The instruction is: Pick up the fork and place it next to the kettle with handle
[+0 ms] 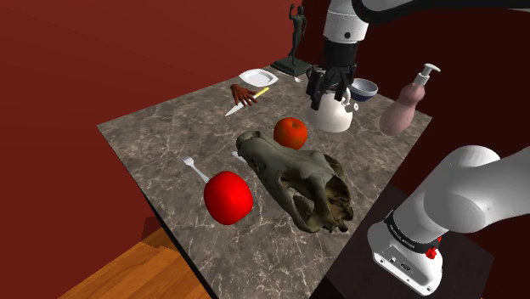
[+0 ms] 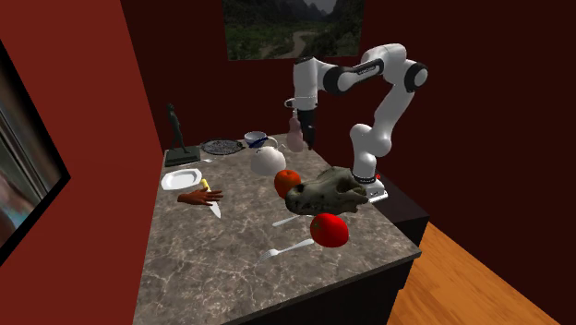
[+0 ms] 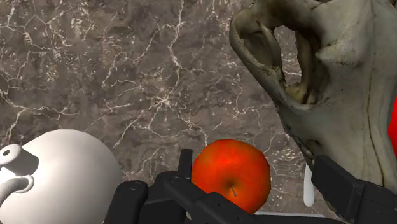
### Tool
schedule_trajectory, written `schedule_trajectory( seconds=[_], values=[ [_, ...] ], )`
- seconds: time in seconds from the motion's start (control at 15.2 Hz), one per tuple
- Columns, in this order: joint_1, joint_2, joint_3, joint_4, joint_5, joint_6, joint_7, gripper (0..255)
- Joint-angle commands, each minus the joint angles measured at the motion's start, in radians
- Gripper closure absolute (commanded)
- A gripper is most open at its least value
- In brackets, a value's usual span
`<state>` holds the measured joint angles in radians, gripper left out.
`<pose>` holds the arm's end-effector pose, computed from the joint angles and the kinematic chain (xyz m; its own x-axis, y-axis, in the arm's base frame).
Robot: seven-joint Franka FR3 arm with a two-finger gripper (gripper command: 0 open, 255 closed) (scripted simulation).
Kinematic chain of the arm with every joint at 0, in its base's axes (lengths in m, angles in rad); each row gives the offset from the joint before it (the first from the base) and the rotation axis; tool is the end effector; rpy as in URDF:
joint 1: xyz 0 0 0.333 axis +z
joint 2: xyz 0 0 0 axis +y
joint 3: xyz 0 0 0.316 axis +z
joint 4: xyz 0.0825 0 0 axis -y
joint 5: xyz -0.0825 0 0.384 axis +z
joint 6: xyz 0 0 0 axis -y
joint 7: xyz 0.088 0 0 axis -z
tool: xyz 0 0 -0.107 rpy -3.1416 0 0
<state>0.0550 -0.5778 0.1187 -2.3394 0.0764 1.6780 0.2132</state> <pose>0.3611 0.0770 0.5352 0.9936 -0.0729 -0.0865 -0.0725 -0.9973 0.0083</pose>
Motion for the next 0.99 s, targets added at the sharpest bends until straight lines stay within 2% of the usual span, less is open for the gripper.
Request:
schedule_trajectory(
  seconds=[0.0, 0.46, 0.92],
  values=[
    [0.013, 0.046, 0.030, 0.004, 0.015, 0.043, 0.028, 0],
    [0.050, 0.255, 0.132, 0.083, 0.036, 0.170, 0.130, 0],
    [0.085, 0.494, 0.219, 0.220, 0.000, 0.264, 0.243, 0]
  ],
)
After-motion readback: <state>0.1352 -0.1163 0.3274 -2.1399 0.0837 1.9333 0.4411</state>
